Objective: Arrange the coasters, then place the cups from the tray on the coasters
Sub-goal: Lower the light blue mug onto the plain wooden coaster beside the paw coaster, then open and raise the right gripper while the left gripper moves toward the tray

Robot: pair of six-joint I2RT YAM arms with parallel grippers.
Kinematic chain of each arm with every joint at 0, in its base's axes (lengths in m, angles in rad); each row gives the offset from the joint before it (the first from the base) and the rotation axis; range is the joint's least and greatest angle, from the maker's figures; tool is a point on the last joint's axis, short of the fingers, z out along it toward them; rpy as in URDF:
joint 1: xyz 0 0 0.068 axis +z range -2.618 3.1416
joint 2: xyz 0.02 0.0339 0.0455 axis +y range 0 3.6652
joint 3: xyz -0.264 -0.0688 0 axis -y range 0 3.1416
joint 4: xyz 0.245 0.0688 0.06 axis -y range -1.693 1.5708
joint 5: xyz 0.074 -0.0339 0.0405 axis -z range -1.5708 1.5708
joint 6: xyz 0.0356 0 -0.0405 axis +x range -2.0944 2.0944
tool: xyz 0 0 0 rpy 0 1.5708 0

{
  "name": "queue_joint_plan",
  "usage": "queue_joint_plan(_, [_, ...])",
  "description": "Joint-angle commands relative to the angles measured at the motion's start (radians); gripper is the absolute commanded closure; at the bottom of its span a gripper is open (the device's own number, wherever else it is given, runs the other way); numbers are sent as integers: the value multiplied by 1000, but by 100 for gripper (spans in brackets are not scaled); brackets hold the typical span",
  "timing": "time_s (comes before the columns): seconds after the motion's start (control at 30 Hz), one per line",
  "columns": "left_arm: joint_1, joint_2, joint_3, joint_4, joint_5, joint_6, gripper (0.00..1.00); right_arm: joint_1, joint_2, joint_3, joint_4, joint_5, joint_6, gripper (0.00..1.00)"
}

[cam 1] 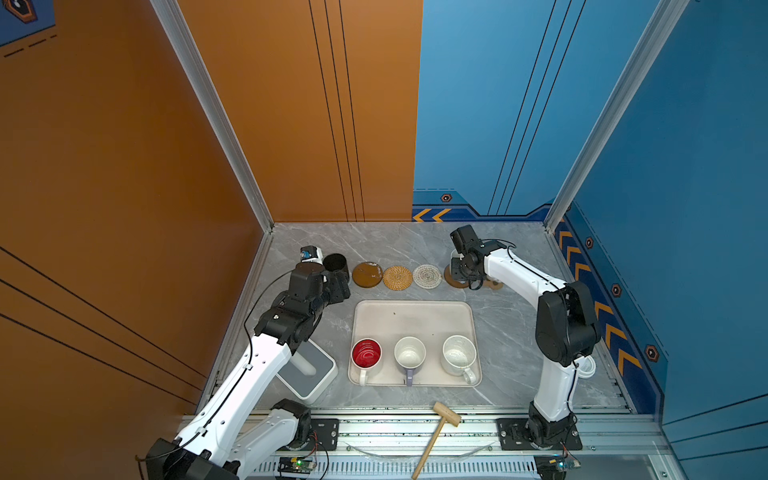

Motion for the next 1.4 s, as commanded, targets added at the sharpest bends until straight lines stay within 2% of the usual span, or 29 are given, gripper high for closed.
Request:
queue_joint_plan(0.0, [-9, 8, 30, -23, -19, -4, 23, -8, 10, 34, 39, 24, -22, 100])
queue_joint_plan(0.3, [-10, 22, 40, -23, -20, 6, 23, -8, 17, 29, 35, 14, -19, 100])
queue_joint_plan(0.4, [-11, 23, 41, -23, -21, 8, 23, -9, 18, 27, 33, 13, -16, 89])
queue_joint_plan(0.83, [-11, 25, 40, -23, -19, 12, 23, -8, 11, 15, 31, 8, -10, 80])
queue_joint_plan(0.93, [-11, 22, 40, -23, -19, 13, 23, -9, 10, 12, 31, 11, -10, 73])
queue_joint_plan(1.07, [-11, 20, 37, -23, -19, 12, 23, -8, 0, 9, 33, 13, -10, 58])
queue_joint_plan(1.37, [-11, 11, 34, -23, -19, 12, 23, -3, -44, -9, 36, 10, -6, 47])
